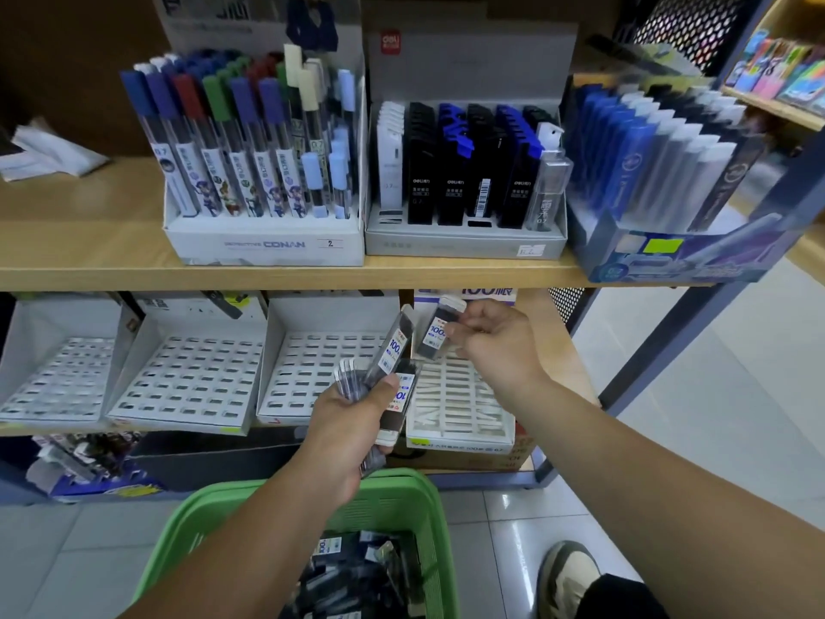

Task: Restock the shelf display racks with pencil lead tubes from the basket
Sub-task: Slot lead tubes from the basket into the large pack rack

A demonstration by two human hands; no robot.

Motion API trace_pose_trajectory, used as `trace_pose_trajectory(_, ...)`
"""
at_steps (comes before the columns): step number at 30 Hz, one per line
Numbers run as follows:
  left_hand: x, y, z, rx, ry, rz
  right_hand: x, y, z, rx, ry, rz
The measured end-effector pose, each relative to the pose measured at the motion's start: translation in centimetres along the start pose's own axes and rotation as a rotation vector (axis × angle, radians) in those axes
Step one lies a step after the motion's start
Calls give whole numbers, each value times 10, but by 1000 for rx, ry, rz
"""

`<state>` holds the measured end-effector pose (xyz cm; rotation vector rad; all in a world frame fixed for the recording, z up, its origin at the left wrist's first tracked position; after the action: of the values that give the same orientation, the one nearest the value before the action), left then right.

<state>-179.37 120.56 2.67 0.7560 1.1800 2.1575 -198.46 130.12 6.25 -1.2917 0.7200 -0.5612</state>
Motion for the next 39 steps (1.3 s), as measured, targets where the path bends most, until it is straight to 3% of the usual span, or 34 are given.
trace_pose_trajectory(6, -9, -7, -8, -9, 2, -9, 3, 14, -12, -36, 72, -110)
trace_pose_trajectory(17, -4, -5, -8, -16, -3, 1, 8, 8, -22, -134, -36, 262)
trace_pose_trajectory(25, 1, -1, -2, -37, -46, 41, 1, 24, -35, 80, 60, 85)
trace_pose_trajectory(31, 5, 2, -3, -27, -89, 54, 5, 19, -27, 116, 112, 169)
trace_pose_trajectory(33, 9, 5, -2, -14, -112, 38, 7, 9, -19, 167, 60, 141)
trace_pose_trajectory(36, 15, 7, -1, -12, -130, 16, 22, -14, 1, 294, -206, -220)
trace_pose_trajectory(39, 23, 8, 4, -35, -171, -16, 24, -29, 23, 301, -315, -237)
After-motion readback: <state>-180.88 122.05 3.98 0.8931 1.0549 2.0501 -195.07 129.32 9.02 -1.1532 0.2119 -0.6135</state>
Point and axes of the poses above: each hand's wrist, its own z-axis away from the middle knuckle, its own x-axis out of the palm, y = z × x, the point moved 6 cm from there along -z, towards the middle knuckle, and after that the axes turned 11 degrees about -y, right-handed, at the moved point
